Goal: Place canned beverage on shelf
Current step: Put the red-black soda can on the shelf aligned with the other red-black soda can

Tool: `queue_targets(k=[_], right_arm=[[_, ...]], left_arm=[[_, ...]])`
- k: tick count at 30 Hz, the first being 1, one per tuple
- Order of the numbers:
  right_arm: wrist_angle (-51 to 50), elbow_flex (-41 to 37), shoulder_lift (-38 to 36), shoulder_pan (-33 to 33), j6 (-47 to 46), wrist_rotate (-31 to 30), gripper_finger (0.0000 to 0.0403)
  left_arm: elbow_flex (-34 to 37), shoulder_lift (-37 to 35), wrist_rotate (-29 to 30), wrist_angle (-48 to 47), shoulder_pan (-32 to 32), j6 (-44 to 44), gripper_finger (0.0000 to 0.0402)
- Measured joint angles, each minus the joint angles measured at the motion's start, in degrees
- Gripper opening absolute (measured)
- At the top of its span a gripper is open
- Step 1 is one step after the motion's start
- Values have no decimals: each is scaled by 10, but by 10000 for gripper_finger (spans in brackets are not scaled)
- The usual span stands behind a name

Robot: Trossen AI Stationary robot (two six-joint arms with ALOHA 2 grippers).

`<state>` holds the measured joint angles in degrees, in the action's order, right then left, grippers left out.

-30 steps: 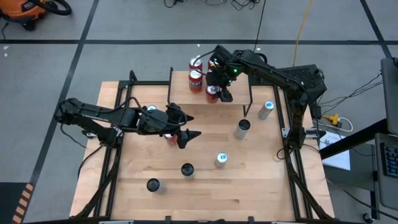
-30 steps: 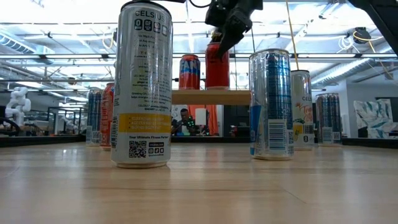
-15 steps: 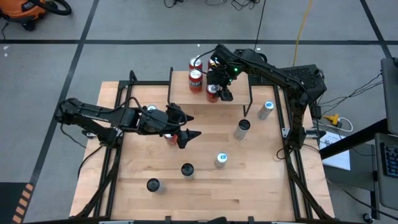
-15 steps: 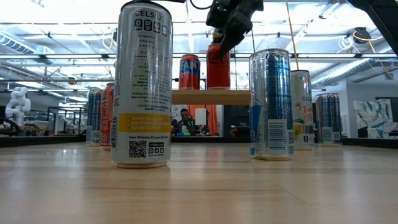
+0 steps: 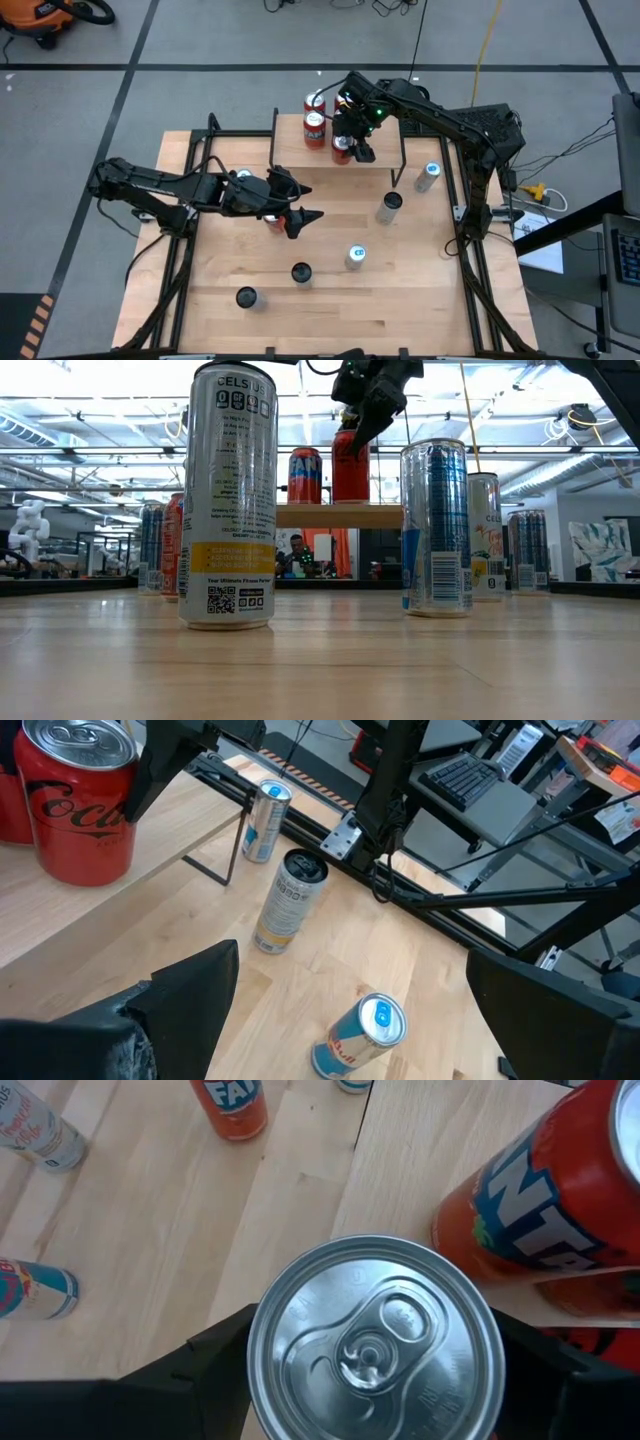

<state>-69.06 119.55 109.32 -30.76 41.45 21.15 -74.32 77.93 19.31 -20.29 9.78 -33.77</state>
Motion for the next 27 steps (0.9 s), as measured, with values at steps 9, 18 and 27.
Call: queue_targets(k=[9, 18, 27], right_arm=[[3, 0, 0, 0, 0, -1, 312], [19, 1, -2, 0, 0, -3, 342], [29, 1, -6, 1, -11, -3, 342]], left_arm=[[0, 0, 0, 0, 0, 0, 395], [0, 0, 0, 0, 0, 0, 395], [0, 0, 0, 0, 0, 0, 395]])
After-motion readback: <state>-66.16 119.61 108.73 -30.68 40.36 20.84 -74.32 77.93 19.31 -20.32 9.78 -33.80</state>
